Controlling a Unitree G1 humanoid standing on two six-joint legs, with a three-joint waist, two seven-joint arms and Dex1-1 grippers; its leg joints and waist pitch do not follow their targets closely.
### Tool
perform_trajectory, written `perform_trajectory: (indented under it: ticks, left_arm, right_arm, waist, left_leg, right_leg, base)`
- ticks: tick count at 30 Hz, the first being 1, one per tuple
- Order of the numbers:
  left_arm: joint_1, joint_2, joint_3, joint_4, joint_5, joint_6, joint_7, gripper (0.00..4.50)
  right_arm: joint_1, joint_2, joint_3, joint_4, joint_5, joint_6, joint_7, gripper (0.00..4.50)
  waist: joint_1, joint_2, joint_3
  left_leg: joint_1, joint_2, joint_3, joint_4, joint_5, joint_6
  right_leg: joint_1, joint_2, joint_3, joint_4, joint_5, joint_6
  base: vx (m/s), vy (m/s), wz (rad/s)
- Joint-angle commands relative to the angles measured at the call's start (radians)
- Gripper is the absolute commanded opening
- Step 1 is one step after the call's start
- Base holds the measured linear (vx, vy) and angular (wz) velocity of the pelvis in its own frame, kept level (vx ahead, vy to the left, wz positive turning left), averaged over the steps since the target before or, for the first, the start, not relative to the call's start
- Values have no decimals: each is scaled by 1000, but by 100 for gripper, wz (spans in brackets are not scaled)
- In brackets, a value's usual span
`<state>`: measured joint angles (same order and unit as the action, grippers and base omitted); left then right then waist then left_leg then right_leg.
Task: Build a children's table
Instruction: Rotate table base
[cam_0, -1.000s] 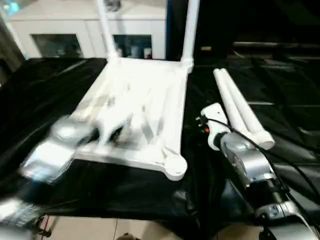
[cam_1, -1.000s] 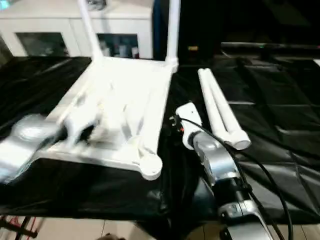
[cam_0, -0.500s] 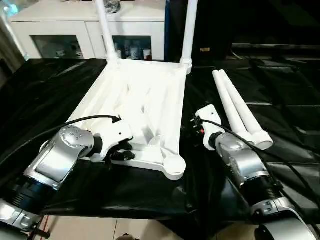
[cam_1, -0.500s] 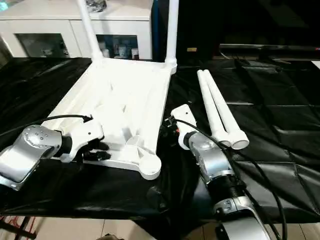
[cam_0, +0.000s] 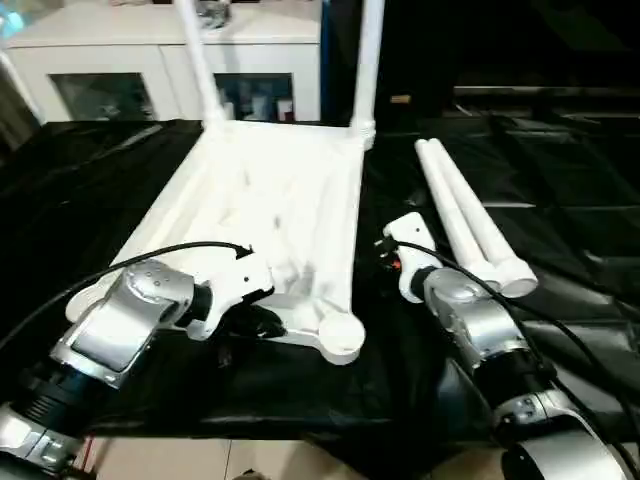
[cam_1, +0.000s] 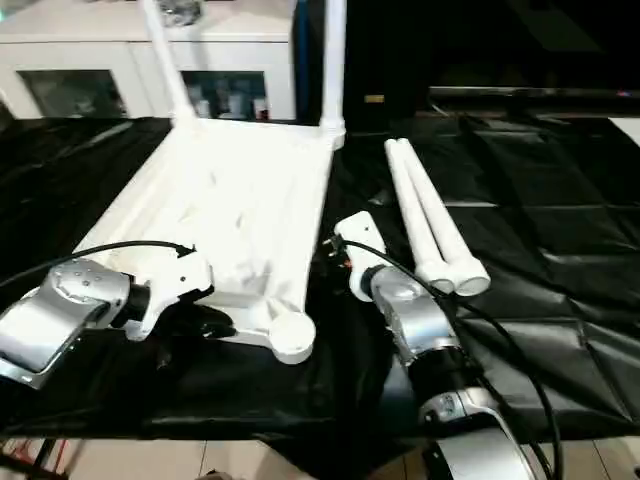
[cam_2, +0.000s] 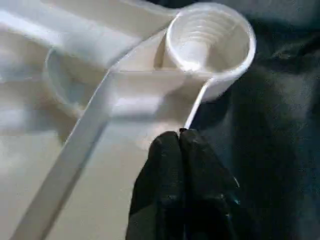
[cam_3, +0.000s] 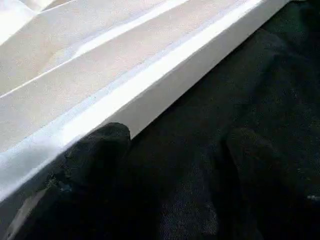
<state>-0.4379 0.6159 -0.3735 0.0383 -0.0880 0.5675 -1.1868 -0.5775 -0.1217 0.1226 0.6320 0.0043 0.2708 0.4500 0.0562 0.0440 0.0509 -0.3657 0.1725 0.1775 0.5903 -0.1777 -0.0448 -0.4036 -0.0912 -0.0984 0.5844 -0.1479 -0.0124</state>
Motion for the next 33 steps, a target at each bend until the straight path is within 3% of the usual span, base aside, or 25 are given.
perform_trajectory:
  ticks: [1, 7, 18, 22, 27, 33]
  left_arm:
    - [16, -13, -53, -12, -12, 13, -19, 6]
    - [18, -56, -61, -55, -36, 40, -15, 6]
    - [-4, -121, -81, -52, -22, 39, 21, 6]
    - [-48, -180, -36, 68, 44, -58, 161, 6]
    - [-85, -183, -7, 149, 95, -141, 254, 6]
    - [-103, -150, 13, 181, 134, -243, 288, 6]
  right_arm:
    - [-32, 46, 49, -11, 17, -29, 50, 383]
    - [-52, 77, 62, 9, 10, -61, 65, 383]
    - [-88, 124, 74, 48, -5, -91, 78, 383]
    - [-101, 127, 56, 65, -18, -106, 34, 383]
    - [-96, 100, 24, 56, -21, -106, -5, 383]
    - [-55, 34, -29, -54, 0, -73, 0, 383]
  waist:
    - [10, -3, -63]
    - [4, 0, -61]
    - [1, -2, -63]
    - [3, -4, -64]
    - [3, -6, -62]
    - [25, -1, -67]
  left_leg:
    - [7, 50, -26, -81, -306, -17]
    - [10, 50, -26, -81, -324, -19]
    - [7, 49, -25, -79, -299, -9]
    - [8, 49, -24, -78, -301, -12]
    - [8, 49, -27, -79, -317, -6]
    - [14, 53, -24, -79, -279, -11]
  right_leg:
    - [52, -69, 56, -59, -337, -200]
    - [48, -67, 55, -63, -373, -195]
    - [52, -68, 56, -60, -335, -208]
    - [51, -65, 55, -62, -339, -197]
    - [49, -69, 55, -69, -384, -168]
    - [46, -60, 57, -57, -292, -171]
  base:
    - [0, 0, 0]
    - [0, 0, 0]
    - [0, 0, 0]
    - [0, 0, 0]
    - [0, 0, 0]
    - [0, 0, 0]
